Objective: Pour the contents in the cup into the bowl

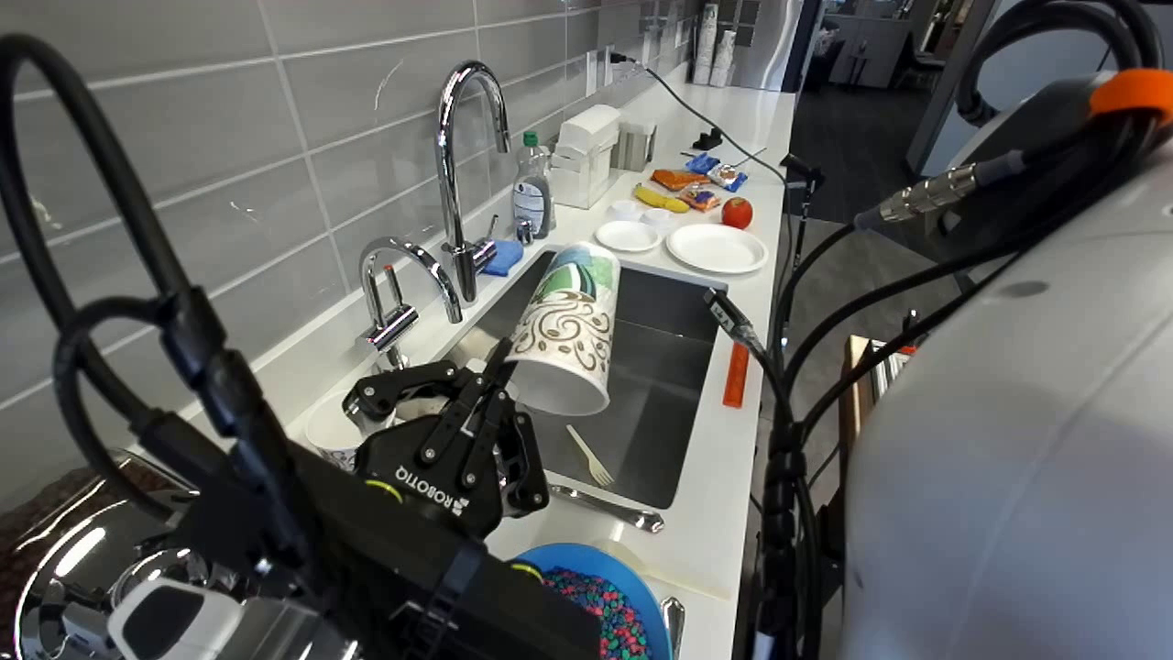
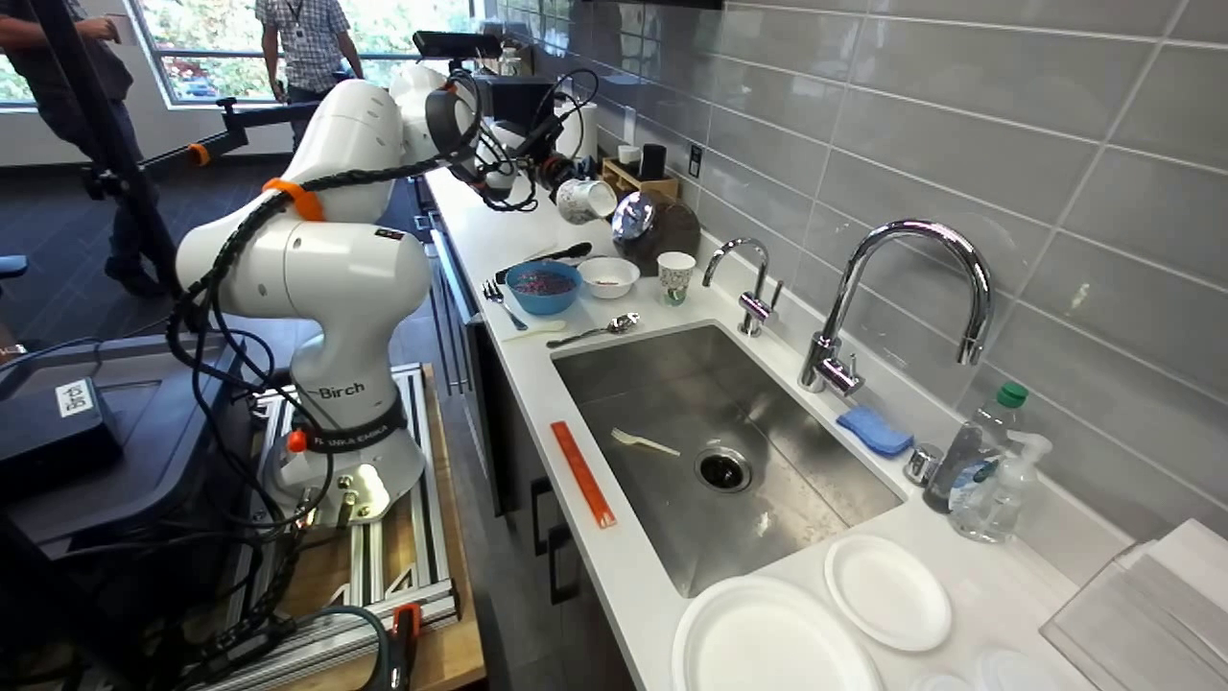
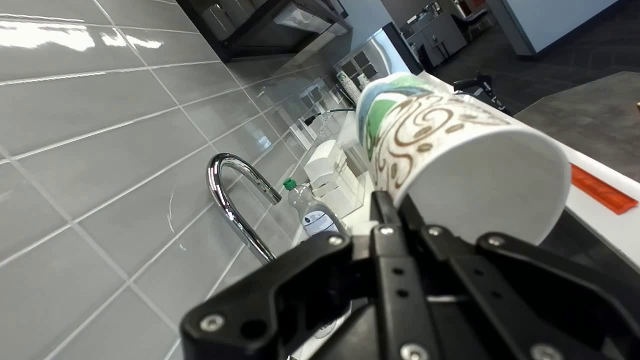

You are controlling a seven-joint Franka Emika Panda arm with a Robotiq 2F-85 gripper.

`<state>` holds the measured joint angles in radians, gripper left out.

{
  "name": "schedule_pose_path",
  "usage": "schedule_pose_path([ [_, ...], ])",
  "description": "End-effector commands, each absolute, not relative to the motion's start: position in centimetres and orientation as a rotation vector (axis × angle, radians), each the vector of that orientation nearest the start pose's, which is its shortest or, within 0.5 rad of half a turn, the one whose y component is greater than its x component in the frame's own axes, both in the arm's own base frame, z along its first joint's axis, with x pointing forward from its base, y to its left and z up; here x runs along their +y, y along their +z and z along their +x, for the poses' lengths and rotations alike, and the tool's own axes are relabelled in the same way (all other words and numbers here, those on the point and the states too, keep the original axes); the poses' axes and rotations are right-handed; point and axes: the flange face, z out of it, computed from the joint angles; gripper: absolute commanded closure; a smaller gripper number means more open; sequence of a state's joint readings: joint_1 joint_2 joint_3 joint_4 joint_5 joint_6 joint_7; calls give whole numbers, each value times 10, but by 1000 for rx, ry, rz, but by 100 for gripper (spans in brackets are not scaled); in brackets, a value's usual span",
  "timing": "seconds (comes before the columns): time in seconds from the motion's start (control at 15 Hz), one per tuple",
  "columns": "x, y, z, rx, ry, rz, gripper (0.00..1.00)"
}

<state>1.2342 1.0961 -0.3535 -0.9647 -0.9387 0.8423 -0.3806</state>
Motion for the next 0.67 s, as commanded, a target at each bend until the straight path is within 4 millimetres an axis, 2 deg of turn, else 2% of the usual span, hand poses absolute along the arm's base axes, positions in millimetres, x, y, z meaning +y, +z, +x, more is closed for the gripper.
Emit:
schedule_pose_path([
  [0.0, 502, 284, 448, 805, -648, 1358, 99],
  [0.27, 488, 287, 464, 856, -690, 1425, 99],
  [0.6, 465, 300, 486, 883, -731, 1530, 99],
])
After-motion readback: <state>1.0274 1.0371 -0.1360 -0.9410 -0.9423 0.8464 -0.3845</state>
